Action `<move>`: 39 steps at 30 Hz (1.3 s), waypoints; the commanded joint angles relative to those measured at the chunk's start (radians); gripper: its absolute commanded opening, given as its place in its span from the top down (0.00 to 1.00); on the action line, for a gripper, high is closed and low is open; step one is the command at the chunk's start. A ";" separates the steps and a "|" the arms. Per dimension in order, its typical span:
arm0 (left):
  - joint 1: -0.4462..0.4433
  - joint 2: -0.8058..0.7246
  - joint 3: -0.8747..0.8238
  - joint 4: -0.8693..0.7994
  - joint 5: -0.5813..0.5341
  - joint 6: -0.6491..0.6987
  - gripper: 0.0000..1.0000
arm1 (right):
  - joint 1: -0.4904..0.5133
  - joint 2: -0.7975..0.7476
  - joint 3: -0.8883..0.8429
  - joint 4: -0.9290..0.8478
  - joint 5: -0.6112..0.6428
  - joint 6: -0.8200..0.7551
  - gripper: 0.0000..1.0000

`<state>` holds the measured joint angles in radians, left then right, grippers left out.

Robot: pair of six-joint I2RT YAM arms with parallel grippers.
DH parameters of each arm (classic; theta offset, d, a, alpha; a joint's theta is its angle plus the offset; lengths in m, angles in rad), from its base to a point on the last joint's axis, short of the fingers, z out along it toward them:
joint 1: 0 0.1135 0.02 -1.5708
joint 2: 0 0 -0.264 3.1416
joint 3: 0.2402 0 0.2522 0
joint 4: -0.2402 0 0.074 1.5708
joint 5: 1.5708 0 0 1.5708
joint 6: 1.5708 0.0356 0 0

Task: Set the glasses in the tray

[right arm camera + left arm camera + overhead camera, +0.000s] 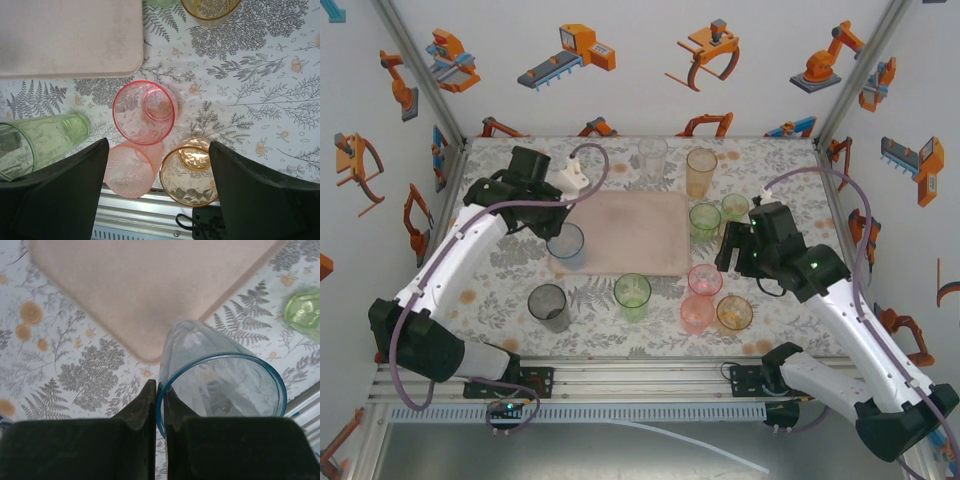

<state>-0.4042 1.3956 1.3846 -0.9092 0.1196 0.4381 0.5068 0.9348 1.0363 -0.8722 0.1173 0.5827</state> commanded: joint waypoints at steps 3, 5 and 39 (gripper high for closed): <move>0.033 0.004 0.014 0.051 -0.016 -0.039 0.97 | 0.007 0.007 0.039 0.021 -0.028 -0.004 0.27; 0.037 0.018 0.010 0.068 -0.027 -0.043 0.97 | 0.007 0.004 0.031 0.032 -0.029 0.004 0.27; 0.082 0.191 -0.059 0.121 -0.007 -0.108 0.95 | 0.007 -0.037 -0.052 0.070 -0.038 -0.012 0.25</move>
<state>-0.3309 1.5764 1.3277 -0.7815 0.0837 0.3496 0.5076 0.9154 0.9943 -0.8177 0.0856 0.5827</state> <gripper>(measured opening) 0.125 0.749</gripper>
